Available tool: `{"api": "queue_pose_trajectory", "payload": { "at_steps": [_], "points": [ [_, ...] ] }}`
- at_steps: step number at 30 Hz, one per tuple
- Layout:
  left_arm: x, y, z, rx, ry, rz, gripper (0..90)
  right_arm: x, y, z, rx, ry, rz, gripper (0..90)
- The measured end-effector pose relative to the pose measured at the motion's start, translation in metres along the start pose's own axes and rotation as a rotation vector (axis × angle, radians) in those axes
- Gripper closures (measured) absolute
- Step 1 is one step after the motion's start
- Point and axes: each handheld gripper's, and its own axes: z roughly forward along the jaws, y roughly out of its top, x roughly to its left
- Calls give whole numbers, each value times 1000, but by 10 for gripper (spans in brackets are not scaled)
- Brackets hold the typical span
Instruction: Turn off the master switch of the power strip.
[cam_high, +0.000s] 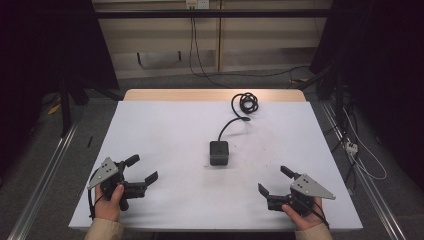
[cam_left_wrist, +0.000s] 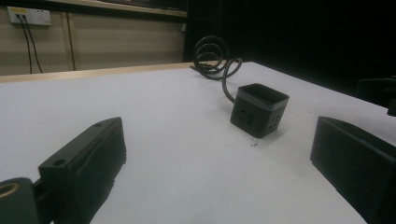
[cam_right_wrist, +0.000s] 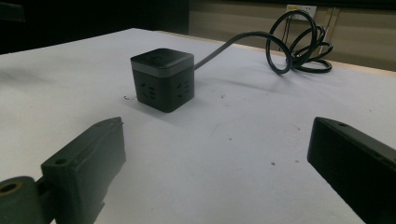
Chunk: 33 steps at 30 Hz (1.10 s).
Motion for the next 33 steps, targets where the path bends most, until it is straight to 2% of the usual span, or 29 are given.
{"api": "queue_pose_trajectory", "payload": {
  "at_steps": [11,33],
  "points": [
    [1,0,-1,1,-3,4,32,-1,3,5,9,0,1,42],
    [3,0,-4,4,-5,9,31,-1,16,25,25,12,-5,57]
  ]
}}
